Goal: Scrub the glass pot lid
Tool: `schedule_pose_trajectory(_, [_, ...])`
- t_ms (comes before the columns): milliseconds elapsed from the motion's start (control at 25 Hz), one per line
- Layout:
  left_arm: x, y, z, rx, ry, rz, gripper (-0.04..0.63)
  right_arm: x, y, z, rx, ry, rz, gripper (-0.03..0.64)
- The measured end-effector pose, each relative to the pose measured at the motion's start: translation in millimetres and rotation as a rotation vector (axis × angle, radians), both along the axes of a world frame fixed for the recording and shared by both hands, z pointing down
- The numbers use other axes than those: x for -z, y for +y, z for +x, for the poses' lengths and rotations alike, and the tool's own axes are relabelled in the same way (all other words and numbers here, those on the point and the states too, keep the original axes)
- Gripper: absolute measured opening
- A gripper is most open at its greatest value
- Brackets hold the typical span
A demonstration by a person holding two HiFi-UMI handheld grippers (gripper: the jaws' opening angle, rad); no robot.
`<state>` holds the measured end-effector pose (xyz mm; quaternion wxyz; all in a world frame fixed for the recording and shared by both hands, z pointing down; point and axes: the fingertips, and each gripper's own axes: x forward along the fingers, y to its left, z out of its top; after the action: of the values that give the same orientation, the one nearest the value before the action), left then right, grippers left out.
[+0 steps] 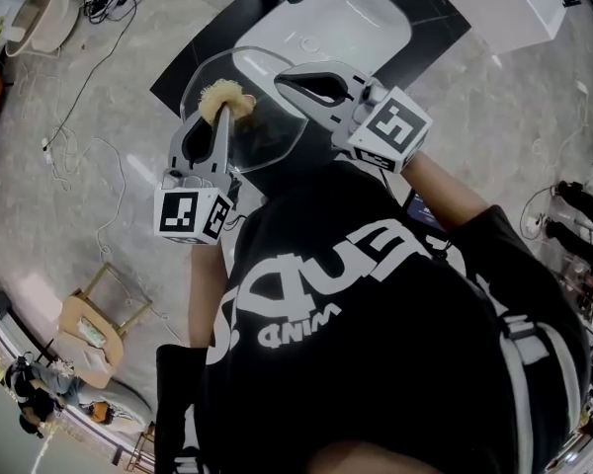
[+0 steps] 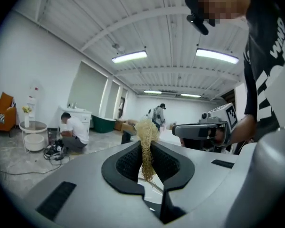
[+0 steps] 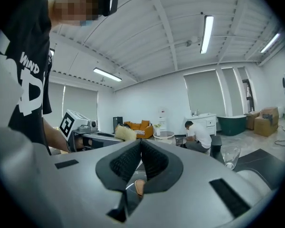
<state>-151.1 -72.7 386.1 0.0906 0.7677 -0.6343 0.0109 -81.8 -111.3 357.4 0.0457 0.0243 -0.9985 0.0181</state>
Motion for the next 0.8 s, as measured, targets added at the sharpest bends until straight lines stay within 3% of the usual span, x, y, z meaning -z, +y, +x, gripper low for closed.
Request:
schedule_pose_trajectory(200, [5.0, 6.8, -3.6, 0.034, -0.030, 0.077, 0.051, -4.3, 5.8, -2.0, -0.025, -0.015, 0.012, 0.014])
schedule_pose_trajectory(800, [5.8, 15.7, -12.8, 0.112, -0.040, 0.085, 0.049, -6.9, 10.8, -0.5, -0.017, -0.022, 0.010, 0.014])
